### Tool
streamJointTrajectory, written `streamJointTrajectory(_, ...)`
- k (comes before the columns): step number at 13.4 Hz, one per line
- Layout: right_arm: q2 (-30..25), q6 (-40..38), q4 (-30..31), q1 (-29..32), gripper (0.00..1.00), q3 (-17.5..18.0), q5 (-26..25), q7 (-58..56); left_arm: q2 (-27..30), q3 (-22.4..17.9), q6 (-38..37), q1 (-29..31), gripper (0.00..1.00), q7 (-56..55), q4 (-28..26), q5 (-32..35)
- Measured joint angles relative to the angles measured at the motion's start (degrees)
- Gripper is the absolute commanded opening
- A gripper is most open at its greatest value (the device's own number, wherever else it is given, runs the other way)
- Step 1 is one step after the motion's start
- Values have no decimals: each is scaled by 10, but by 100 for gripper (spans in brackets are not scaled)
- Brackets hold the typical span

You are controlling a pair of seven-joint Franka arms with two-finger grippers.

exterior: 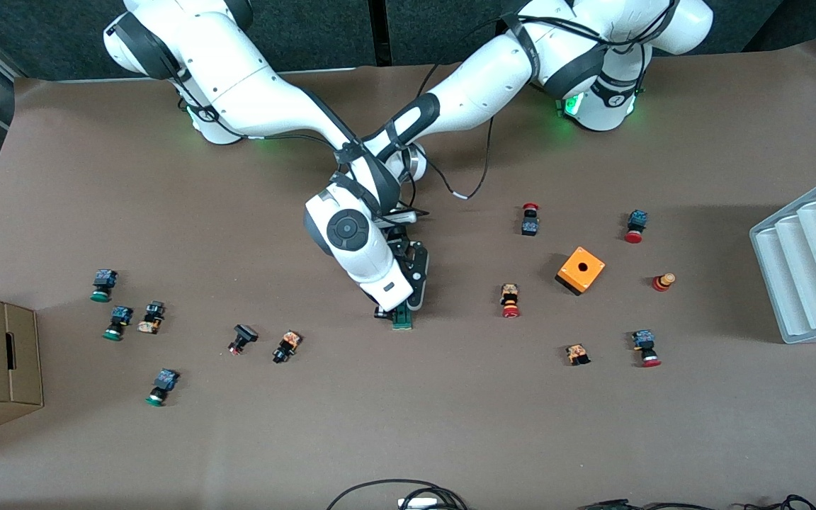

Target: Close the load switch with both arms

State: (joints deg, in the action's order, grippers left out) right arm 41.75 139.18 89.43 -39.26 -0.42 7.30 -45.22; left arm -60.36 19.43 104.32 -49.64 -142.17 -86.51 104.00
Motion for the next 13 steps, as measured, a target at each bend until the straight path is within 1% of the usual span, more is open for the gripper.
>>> streamJointTrajectory(13, 0, 17, -3, 11, 65, -3, 0, 0, 0, 0, 0, 0, 40, 0, 0, 0)
